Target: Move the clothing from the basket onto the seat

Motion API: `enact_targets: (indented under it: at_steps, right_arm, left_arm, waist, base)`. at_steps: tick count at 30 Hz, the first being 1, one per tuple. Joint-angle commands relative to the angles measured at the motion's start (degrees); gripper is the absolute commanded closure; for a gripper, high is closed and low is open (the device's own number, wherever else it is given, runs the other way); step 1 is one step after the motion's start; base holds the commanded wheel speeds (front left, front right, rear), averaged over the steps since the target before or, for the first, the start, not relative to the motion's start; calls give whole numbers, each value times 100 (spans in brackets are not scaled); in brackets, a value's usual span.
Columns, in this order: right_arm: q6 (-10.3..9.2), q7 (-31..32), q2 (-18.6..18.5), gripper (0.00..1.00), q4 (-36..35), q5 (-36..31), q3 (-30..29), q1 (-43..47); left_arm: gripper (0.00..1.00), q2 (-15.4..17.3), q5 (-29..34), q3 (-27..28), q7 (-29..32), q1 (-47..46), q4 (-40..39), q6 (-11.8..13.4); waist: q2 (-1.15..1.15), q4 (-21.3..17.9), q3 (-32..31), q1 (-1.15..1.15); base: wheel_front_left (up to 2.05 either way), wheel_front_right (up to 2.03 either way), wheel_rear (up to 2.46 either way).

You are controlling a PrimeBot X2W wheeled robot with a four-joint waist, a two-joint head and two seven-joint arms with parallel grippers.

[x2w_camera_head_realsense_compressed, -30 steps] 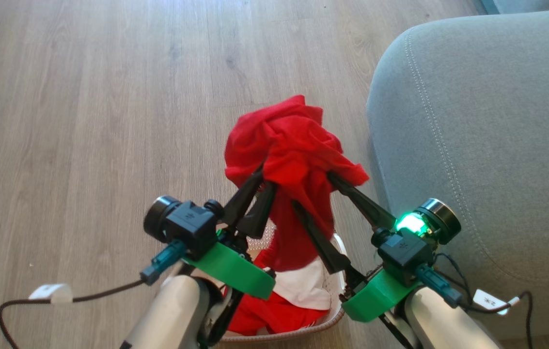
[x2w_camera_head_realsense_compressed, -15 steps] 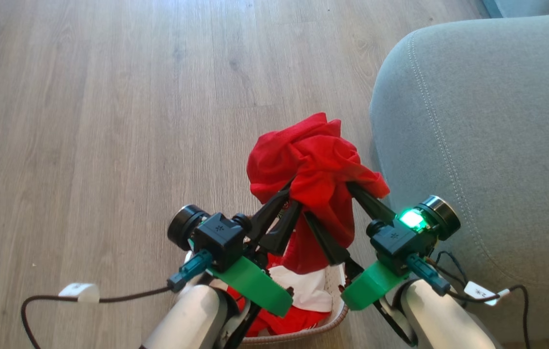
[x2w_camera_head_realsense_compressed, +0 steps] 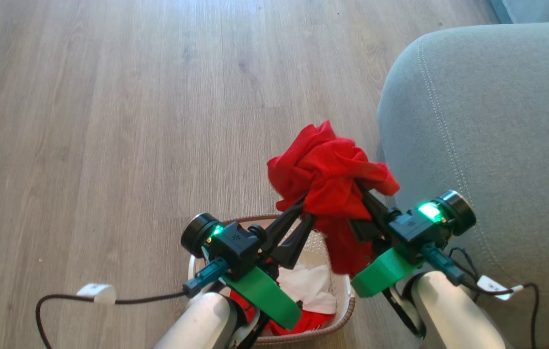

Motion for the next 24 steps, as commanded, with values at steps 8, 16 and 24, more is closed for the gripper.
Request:
enact_targets:
  at_steps: [8,16,24]
  right_arm:
    - [-1,-37,97,100,-503,89,-62,-207]
    - [-1,-37,98,100,-732,17,-287,-166]
    - [-1,-37,98,100,-879,-37,-706,-46]
  left_arm:
    - [57,14,-3,175,-55,-256,-258,-25]
    - [0,14,69,273,-55,-260,-244,17]
    - [0,14,370,443,-55,-136,-15,-17]
  waist:
    - [0,23,94,0]
    - [0,1,83,0]
    - [0,-75,49,0]
  base:
    - [0,0,0]
    - [0,0,0]
    - [0,0,0]
